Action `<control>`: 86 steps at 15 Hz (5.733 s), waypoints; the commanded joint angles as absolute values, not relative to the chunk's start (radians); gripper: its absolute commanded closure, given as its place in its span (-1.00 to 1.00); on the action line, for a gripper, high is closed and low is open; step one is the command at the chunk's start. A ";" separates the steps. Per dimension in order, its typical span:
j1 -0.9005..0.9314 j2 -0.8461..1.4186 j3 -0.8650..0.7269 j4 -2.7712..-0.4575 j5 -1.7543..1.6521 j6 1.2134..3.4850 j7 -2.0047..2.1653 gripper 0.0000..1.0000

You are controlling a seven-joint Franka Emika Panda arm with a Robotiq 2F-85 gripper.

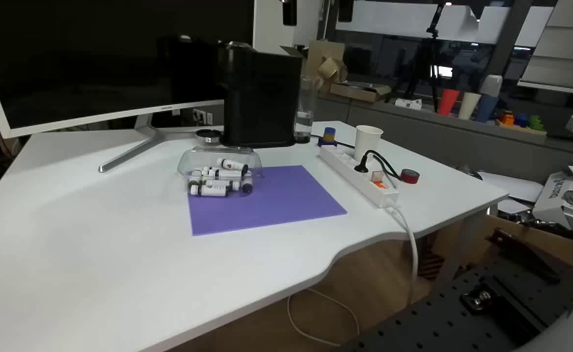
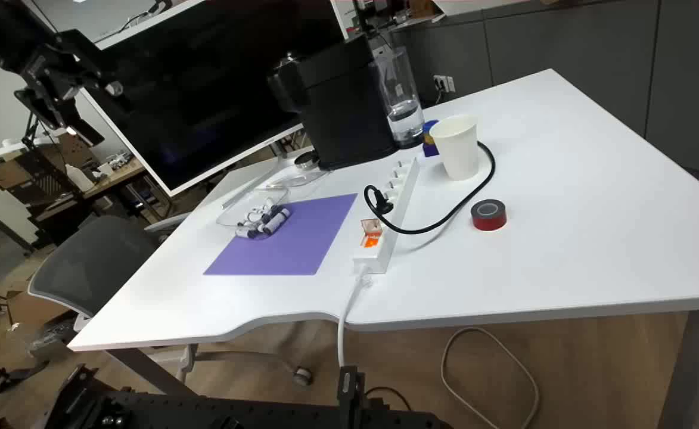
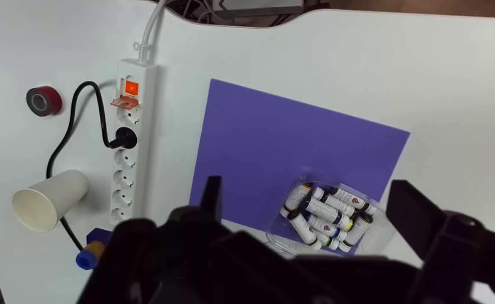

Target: Put a bottle from the container on the blue mat

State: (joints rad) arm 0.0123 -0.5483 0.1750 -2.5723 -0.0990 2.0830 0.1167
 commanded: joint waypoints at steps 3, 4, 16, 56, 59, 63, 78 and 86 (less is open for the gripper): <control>0.031 -0.546 0.158 -2.570 -0.109 2.080 0.125 -1.00; 0.031 -0.546 0.158 -2.570 -0.109 2.080 0.125 -1.00; -0.027 -0.502 0.192 -2.555 -0.247 2.310 0.204 -1.00; 0.147 0.555 0.103 -1.869 -0.488 2.329 -0.394 -1.00; 0.154 0.598 0.106 -1.824 -0.479 2.309 -0.414 -1.00; 0.152 0.647 0.119 -1.780 -0.451 2.293 -0.449 -1.00; 0.152 0.732 0.132 -1.733 -0.401 2.249 -0.485 -0.24; 0.144 0.681 0.129 -1.786 -0.401 2.258 -0.472 0.87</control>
State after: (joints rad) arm 0.1486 0.7245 0.1325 -1.7666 -0.4086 2.2788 -0.4742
